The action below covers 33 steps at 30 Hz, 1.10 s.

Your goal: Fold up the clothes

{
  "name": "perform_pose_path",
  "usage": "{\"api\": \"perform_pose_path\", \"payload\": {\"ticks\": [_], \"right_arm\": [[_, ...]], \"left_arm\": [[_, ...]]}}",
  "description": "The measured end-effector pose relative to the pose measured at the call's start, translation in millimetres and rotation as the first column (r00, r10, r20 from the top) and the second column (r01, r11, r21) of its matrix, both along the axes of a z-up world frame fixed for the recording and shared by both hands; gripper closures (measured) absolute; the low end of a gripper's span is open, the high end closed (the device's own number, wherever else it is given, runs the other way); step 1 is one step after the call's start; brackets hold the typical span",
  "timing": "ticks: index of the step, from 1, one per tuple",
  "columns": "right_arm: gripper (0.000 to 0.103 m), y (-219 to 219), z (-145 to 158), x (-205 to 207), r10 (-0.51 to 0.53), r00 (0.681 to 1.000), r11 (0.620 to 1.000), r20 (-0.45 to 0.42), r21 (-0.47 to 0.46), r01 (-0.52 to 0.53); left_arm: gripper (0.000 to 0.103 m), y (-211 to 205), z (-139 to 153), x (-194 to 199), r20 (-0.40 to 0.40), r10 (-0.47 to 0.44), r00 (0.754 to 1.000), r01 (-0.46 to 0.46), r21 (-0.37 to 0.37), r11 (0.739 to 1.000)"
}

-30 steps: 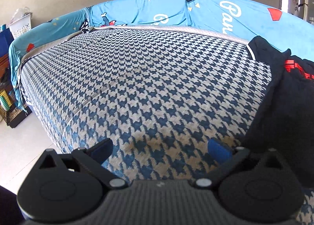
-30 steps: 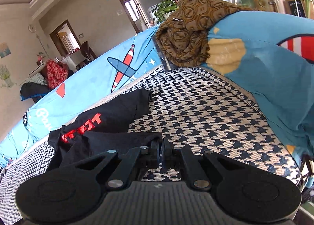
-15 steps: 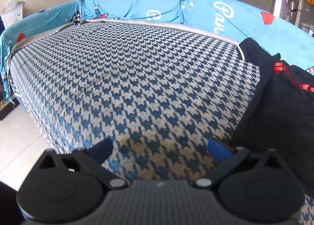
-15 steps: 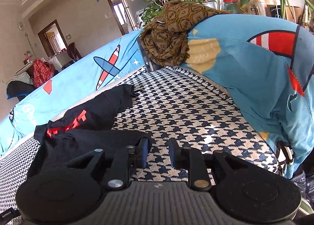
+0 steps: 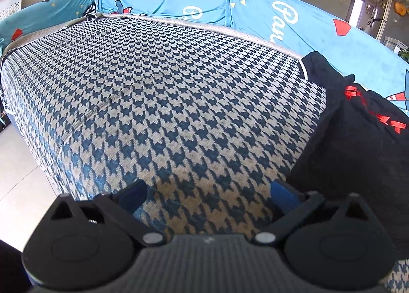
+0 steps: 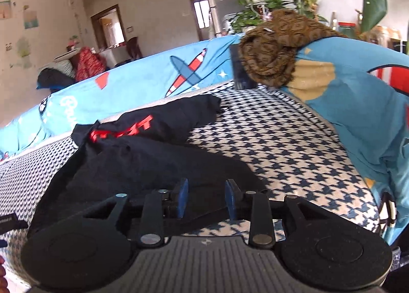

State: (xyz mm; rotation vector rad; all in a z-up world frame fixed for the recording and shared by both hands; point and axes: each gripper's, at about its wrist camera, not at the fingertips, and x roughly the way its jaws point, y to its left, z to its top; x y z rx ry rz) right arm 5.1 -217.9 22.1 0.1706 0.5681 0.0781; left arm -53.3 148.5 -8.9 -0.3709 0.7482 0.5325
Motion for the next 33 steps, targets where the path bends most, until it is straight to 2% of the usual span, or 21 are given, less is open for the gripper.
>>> {"api": "perform_pose_path", "payload": {"ticks": [8, 16, 21, 27, 30, 33], "right_arm": [[0.073, 59, -18, 5, 0.191, 0.980, 0.980, -0.054, -0.039, -0.193], [0.073, 118, -30, 5, 0.370, 0.927, 0.925, -0.063, -0.070, -0.374], [0.073, 160, -35, 0, 0.499, 0.865, 0.859, -0.047, -0.104, -0.502], [0.073, 213, -48, -12, 0.637, 0.771, 0.754, -0.033, -0.183, -0.631], [0.072, 235, -55, -13, 0.677, 0.735, 0.714, -0.034, -0.211, -0.667], [0.070, 251, -60, -11, 0.701, 0.713, 0.688, -0.030, -0.236, -0.686]], "left_arm": [[0.000, -4, 5, 10, -0.021, -0.043, 0.999, 0.043, 0.030, 0.999], [0.000, -3, 20, 33, -0.052, -0.133, 0.990, 0.134, 0.025, 0.991], [0.000, 0, 36, 50, -0.078, -0.226, 0.971, 0.229, 0.034, 0.973], [0.000, 9, 49, 65, -0.099, -0.294, 0.951, 0.300, 0.050, 0.953], [0.000, 17, 45, 71, -0.093, -0.292, 0.952, 0.293, -0.009, 0.956], [0.000, 23, 43, 75, -0.087, -0.290, 0.953, 0.286, -0.057, 0.957]]}}
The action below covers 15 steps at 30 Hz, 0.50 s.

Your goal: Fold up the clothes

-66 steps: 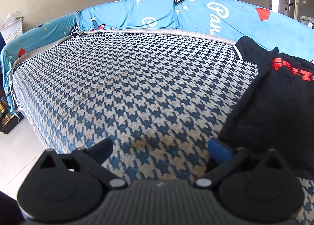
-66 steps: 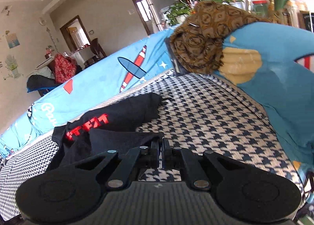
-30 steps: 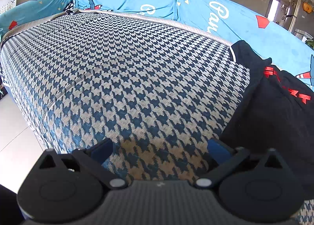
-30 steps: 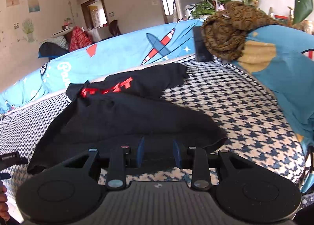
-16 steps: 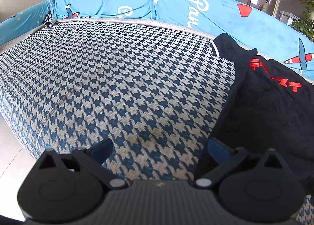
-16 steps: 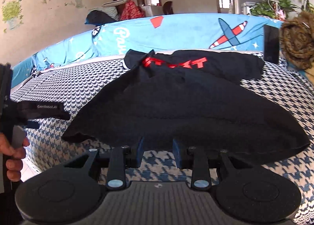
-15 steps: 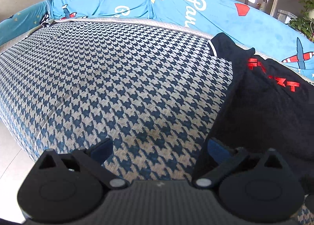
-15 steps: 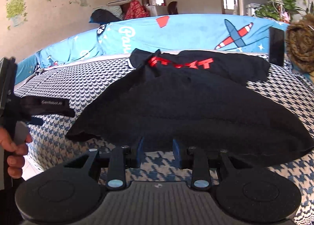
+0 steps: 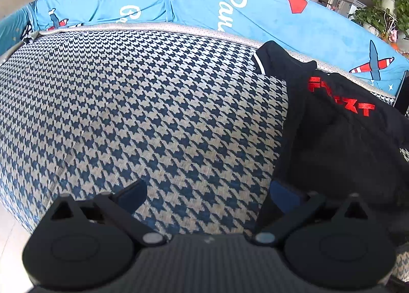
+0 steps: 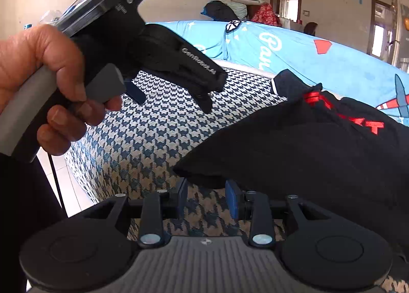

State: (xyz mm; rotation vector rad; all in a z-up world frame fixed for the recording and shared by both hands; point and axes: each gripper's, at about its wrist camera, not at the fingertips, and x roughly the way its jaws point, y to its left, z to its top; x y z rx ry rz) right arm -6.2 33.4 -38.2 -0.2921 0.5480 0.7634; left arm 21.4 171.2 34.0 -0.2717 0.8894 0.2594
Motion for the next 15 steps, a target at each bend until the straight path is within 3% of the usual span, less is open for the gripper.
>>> {"api": "perform_pose_path", "payload": {"ticks": [7, 15], "right_arm": [[0.054, 31, -10, -1, 0.038, 0.995, 0.998, 0.093, -0.058, -0.033], [0.054, 50, -22, -8, 0.038, 0.970, 0.979, 0.240, -0.204, 0.012]], "left_arm": [[0.000, 3, 7, -5, 0.036, -0.001, 0.999, 0.002, -0.043, 0.999], [0.000, 9, 15, -13, 0.062, 0.002, 0.998, 0.002, -0.067, 0.998]]}}
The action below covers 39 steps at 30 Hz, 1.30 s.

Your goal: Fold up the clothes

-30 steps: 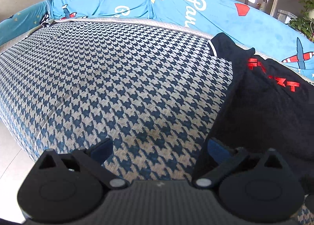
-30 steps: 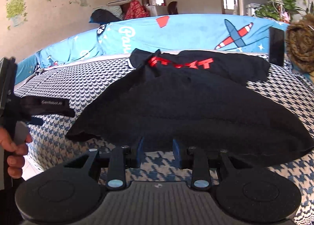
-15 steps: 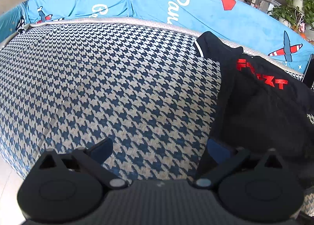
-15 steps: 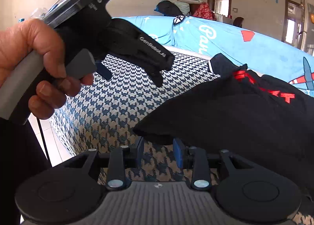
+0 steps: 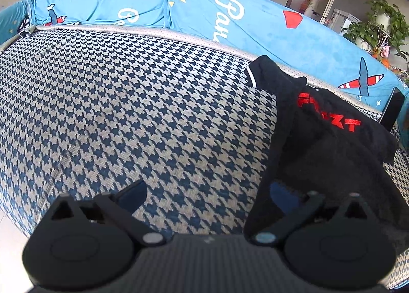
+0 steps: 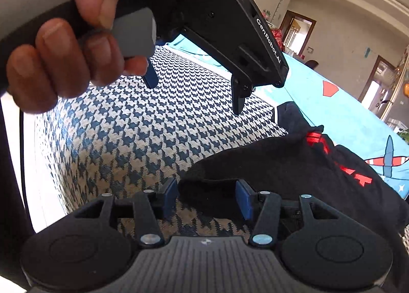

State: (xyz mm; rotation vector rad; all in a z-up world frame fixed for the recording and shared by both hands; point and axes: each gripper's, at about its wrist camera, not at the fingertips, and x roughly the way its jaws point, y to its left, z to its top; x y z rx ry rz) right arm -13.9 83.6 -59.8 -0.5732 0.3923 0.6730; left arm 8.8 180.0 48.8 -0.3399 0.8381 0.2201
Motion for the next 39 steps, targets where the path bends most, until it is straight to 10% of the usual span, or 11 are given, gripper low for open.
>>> {"api": "perform_pose_path", "payload": {"ticks": [15, 22, 28, 35, 39], "right_arm": [[0.055, 12, -11, 3, 0.020, 1.000, 1.000, -0.003, 0.017, -0.020], [0.095, 9, -5, 25, -0.041, 0.993, 0.993, -0.108, 0.106, 0.052], [0.096, 1, 23, 32, 0.024, 0.975, 0.960, -0.220, 0.277, 0.039], [0.096, -3, 48, 72, 0.195, 0.864, 0.859, -0.464, 0.506, 0.078], [0.092, 6, 44, 67, 0.293, 0.823, 0.868, -0.487, 0.496, -0.016]], "left_arm": [[0.000, 3, 4, -1, 0.019, 0.020, 1.000, -0.019, -0.035, 0.999], [0.000, 13, 10, -6, 0.043, 0.049, 0.998, -0.049, -0.007, 0.999], [0.000, 33, 31, -17, 0.138, 0.163, 0.977, -0.177, 0.096, 0.979], [0.000, 56, 36, -22, 0.164, 0.268, 0.949, -0.286, 0.096, 0.954], [0.000, 61, 35, -21, 0.152, 0.294, 0.944, -0.312, 0.107, 0.944]]}}
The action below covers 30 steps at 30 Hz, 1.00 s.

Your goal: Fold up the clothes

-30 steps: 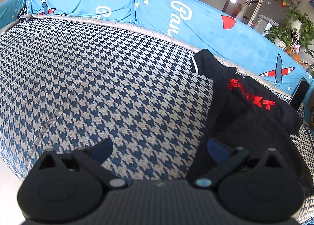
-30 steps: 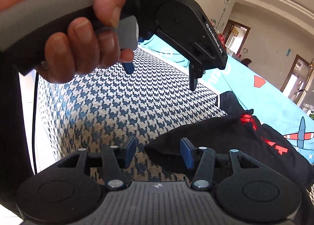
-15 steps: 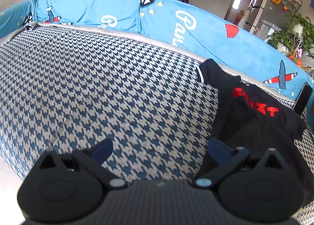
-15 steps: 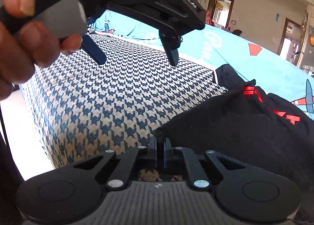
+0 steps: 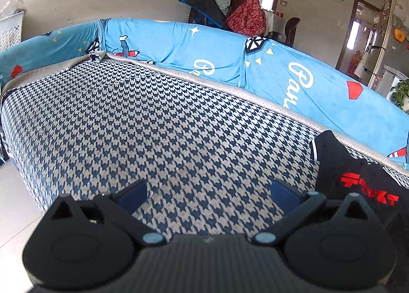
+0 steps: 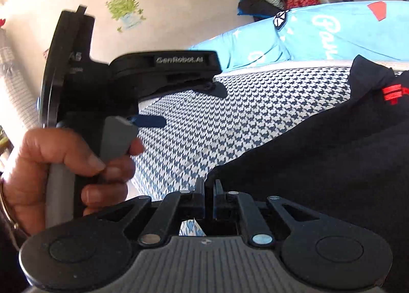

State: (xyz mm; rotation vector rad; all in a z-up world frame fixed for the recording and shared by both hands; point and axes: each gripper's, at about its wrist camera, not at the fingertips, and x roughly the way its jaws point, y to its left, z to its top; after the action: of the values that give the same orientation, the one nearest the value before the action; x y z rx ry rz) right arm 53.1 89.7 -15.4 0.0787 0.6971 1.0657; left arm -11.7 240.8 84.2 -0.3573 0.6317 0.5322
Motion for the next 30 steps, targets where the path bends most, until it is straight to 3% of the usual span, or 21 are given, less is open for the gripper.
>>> {"api": "perform_pose_path", "payload": {"ticks": [8, 15, 22, 30], "right_arm": [[0.085, -27, 2, 2, -0.105, 0.994, 0.994, 0.039, -0.004, 0.106], [0.081, -88, 13, 21, -0.309, 0.951, 0.951, 0.015, -0.017, 0.309], [0.081, -144, 19, 14, -0.447, 0.894, 0.892, 0.016, -0.057, 0.447], [0.080, -185, 11, -8, -0.531, 0.847, 0.841, -0.004, -0.122, 0.527]], "left_arm": [[0.000, -15, -6, 8, -0.017, -0.061, 0.998, 0.061, 0.003, 0.998], [0.000, -42, -16, 17, -0.057, -0.173, 0.983, 0.175, 0.014, 0.985], [0.000, -68, -29, 22, -0.084, -0.279, 0.957, 0.279, -0.013, 0.960], [0.000, -110, -42, 21, -0.130, -0.401, 0.907, 0.406, 0.020, 0.914]]}}
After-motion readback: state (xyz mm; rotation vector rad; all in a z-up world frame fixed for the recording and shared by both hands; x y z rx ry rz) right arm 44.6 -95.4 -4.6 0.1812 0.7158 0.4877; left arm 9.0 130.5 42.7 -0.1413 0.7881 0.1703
